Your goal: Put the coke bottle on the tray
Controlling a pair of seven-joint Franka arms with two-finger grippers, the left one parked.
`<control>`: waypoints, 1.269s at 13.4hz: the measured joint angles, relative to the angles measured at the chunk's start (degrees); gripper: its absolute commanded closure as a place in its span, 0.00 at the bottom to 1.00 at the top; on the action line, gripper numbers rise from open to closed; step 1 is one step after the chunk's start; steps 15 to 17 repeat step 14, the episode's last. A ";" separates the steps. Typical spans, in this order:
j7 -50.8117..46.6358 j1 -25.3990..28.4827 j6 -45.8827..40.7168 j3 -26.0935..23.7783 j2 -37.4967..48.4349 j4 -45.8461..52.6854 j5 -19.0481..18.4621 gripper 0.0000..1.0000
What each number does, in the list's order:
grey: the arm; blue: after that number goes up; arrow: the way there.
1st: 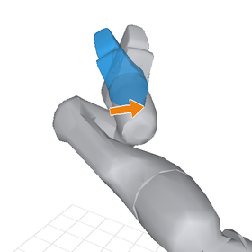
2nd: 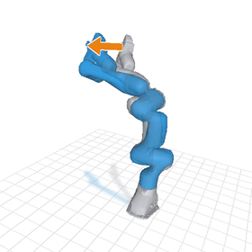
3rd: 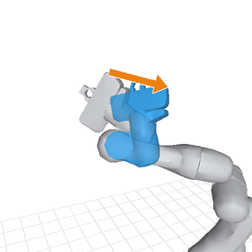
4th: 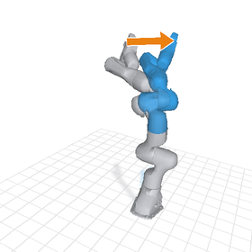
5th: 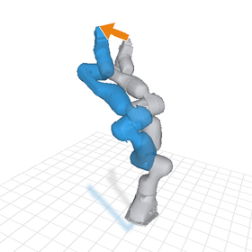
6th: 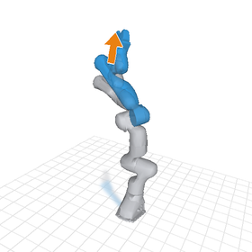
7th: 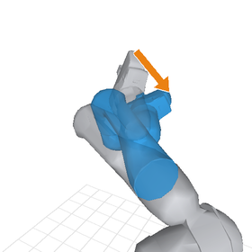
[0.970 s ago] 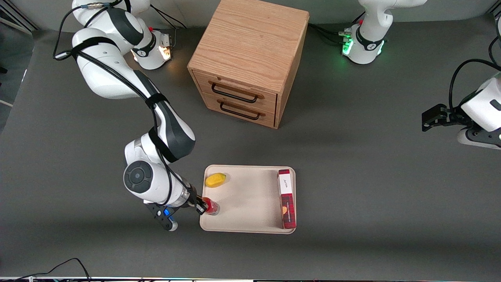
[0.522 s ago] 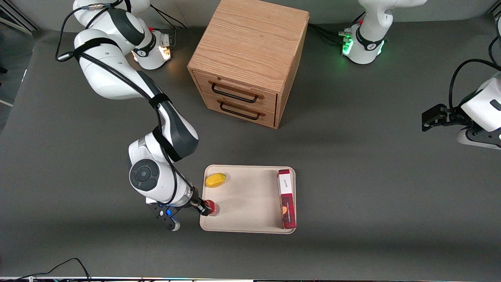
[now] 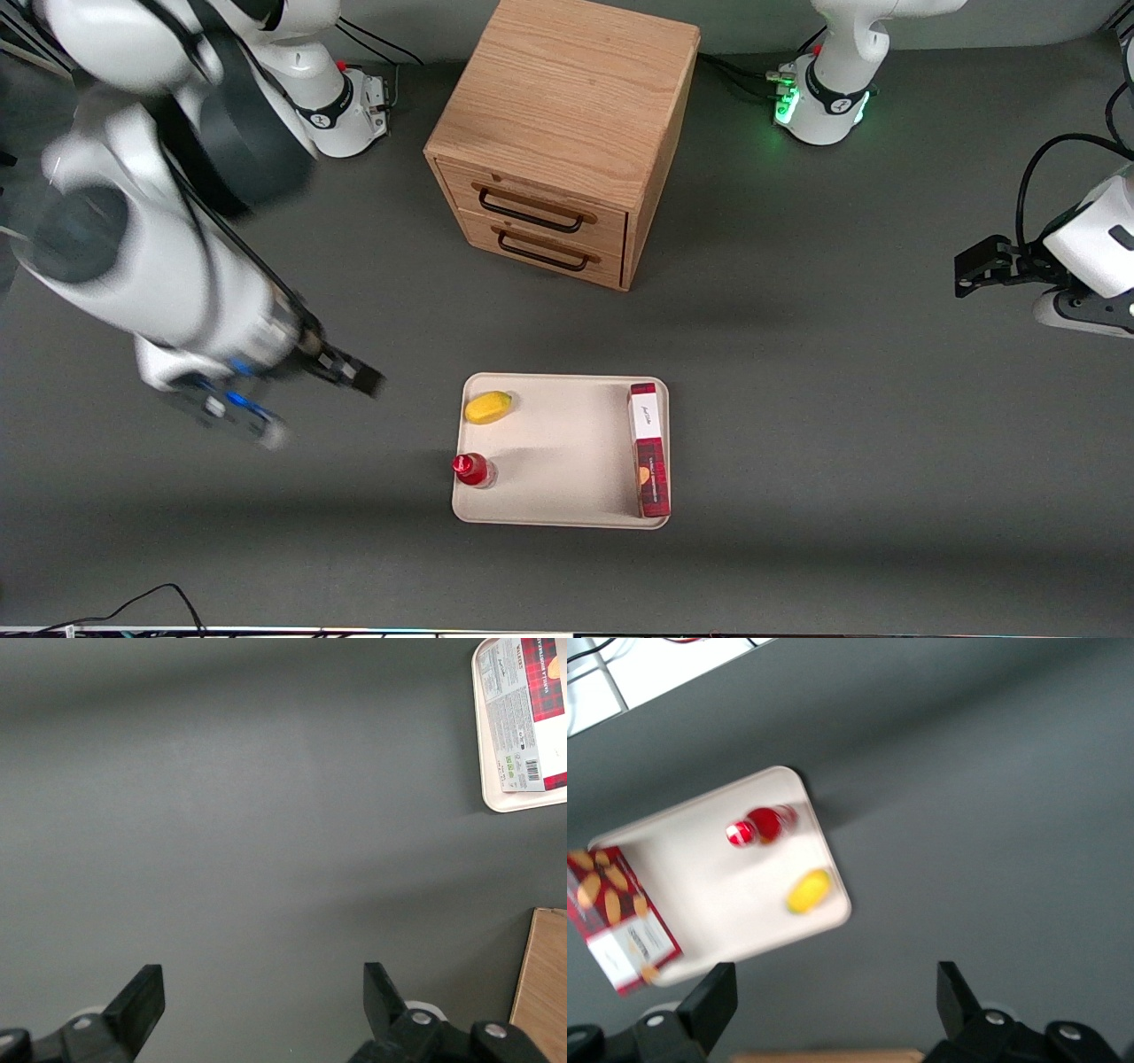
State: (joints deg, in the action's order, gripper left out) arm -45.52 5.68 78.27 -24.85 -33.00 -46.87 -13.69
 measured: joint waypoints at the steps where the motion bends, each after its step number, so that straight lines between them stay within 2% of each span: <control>1: 3.94 -1.84 -2.71 0.09 4.69 -2.13 0.64 0.00; 2: 7.98 -3.67 -5.16 1.07 9.23 -5.07 2.52 0.00; 3: 11.99 -4.74 -6.62 4.06 13.48 -8.46 5.24 0.00; 5: 21.40 -5.61 -7.04 12.94 21.87 -17.75 10.77 0.00; 7: 28.31 -6.33 -3.43 19.81 29.76 -29.76 13.83 0.00; 8: 30.00 -6.66 -0.18 21.33 33.34 -36.37 14.41 0.00; 11: 30.71 -6.19 6.36 21.67 40.36 -50.26 14.86 0.00; 17: 30.68 -5.73 7.11 21.10 41.66 -52.64 14.87 0.00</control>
